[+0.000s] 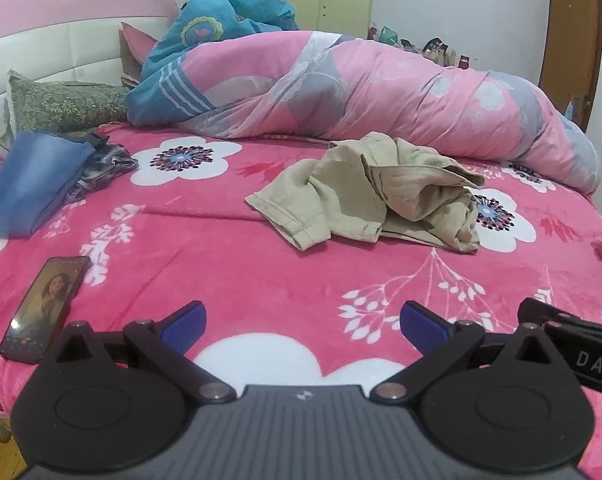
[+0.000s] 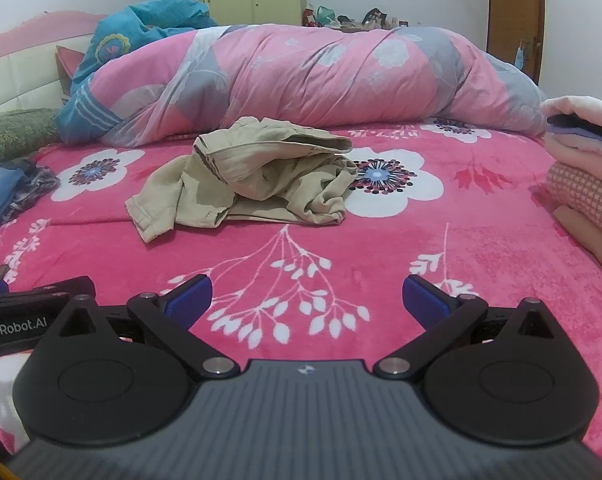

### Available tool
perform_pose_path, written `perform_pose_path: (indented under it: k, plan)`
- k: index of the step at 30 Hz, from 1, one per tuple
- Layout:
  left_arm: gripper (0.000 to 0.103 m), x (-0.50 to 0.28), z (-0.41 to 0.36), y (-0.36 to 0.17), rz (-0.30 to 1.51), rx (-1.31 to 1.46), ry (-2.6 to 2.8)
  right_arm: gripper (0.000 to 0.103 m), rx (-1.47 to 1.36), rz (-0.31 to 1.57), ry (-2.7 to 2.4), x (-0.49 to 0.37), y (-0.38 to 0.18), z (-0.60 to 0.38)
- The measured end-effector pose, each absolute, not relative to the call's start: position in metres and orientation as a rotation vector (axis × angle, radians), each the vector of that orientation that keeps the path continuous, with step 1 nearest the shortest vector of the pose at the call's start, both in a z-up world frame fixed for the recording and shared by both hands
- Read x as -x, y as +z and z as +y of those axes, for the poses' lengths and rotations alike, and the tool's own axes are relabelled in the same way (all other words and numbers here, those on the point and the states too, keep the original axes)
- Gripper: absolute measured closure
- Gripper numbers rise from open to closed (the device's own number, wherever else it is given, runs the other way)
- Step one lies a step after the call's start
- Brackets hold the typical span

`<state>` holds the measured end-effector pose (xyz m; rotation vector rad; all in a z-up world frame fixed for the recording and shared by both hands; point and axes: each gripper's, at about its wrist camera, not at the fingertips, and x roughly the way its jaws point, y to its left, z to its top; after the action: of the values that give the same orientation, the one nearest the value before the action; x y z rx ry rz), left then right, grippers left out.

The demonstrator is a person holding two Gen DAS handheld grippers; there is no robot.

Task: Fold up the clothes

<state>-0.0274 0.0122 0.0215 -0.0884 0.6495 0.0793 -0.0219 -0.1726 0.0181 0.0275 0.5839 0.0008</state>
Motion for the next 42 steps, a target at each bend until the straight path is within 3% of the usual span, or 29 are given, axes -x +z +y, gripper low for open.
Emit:
perform_pose_path:
  k: [42]
  plan:
    - [0.000, -0.002, 0.022, 0.010, 0.613, 0.134, 0.081, 0.001, 0.010, 0.571, 0.031, 0.001, 0.005, -0.171]
